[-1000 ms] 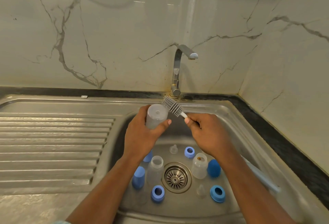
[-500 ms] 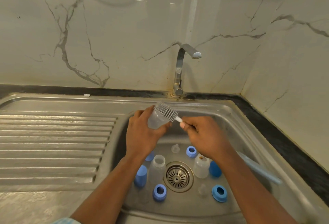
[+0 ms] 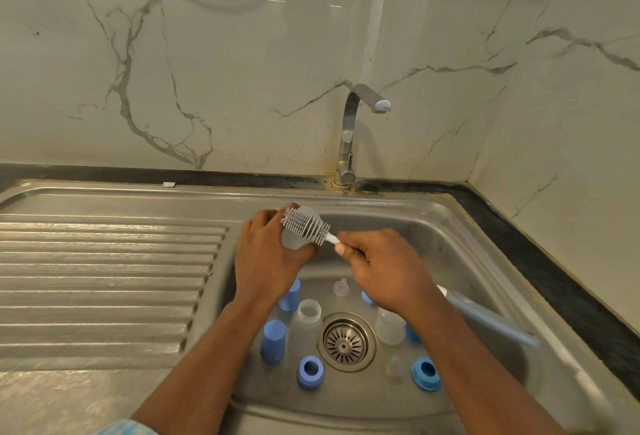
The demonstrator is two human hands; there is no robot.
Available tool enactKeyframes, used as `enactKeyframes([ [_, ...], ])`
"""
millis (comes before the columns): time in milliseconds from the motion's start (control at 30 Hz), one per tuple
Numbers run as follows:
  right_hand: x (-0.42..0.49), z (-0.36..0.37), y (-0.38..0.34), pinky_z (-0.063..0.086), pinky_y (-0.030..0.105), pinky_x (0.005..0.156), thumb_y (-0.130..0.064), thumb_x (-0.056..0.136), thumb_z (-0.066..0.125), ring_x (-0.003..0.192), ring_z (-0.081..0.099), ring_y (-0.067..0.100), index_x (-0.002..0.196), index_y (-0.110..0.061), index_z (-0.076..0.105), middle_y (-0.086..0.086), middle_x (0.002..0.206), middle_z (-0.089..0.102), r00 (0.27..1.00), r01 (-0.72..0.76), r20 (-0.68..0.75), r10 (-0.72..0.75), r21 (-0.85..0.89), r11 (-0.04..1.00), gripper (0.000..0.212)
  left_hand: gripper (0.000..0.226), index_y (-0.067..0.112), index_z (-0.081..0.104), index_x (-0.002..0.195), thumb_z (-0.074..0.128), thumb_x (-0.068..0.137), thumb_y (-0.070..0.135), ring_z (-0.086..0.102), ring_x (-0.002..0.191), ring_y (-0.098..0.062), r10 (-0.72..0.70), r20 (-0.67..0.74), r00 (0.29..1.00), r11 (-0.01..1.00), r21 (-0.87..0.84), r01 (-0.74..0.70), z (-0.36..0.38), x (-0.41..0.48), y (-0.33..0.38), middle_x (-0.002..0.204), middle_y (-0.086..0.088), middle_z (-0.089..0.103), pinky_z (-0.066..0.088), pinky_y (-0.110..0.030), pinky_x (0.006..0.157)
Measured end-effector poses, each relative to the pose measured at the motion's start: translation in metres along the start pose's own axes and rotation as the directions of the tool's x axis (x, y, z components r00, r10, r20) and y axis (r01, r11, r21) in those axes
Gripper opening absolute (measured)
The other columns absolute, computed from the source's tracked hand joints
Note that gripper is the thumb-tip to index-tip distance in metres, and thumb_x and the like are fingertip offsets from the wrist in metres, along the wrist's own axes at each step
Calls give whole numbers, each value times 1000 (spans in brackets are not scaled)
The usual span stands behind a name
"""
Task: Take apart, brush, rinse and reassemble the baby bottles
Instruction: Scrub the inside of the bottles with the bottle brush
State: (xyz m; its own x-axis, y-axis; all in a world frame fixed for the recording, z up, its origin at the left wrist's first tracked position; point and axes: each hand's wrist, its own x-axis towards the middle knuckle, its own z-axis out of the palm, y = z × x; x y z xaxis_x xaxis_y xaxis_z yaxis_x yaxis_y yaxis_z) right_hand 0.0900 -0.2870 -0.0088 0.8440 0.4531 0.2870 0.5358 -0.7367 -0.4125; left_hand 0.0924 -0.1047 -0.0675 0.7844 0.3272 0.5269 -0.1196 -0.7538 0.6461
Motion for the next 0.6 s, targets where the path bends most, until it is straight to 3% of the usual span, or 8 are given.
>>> enactKeyframes([
  [167, 6, -4, 12, 35, 31, 56, -32, 101, 49, 53, 43, 7, 82, -31, 59, -8, 57, 46, 987, -135, -91, 135, 8, 991, 22, 77, 29, 54, 138, 76, 71, 59, 53, 112, -17, 28, 87, 996, 999, -28, -26, 8, -6, 11, 120, 4, 58, 48, -34, 88],
  [333, 0, -7, 4, 42, 35, 55, -32, 101, 50, 51, 43, 9, 100, -24, 69, -7, 56, 48, 998, -61, 33, 58, 66, 996, 22, 67, 25, 58, 134, 81, 74, 46, 59, 108, -18, -78, -17, 997, 992, -102, 76, 2, 1, 1, 121, 2, 62, 44, -29, 86],
  [467, 4, -7, 11, 40, 34, 56, -34, 101, 50, 55, 45, 10, 96, -26, 69, -7, 58, 51, 993, -108, -42, 109, 25, 994, 21, 69, 23, 59, 133, 81, 73, 49, 57, 106, -15, -13, -22, 1000, 994, -108, 10, 4, -3, 9, 119, 4, 63, 46, -30, 87],
  [600, 6, -6, 11, 38, 33, 56, -33, 101, 49, 53, 40, 10, 68, -28, 50, -7, 56, 44, 983, -153, -106, 151, -12, 988, 34, 70, 27, 58, 132, 82, 71, 50, 57, 105, -16, 52, 7, 999, 995, -82, -51, 8, -3, 9, 119, 3, 63, 48, -31, 85],
])
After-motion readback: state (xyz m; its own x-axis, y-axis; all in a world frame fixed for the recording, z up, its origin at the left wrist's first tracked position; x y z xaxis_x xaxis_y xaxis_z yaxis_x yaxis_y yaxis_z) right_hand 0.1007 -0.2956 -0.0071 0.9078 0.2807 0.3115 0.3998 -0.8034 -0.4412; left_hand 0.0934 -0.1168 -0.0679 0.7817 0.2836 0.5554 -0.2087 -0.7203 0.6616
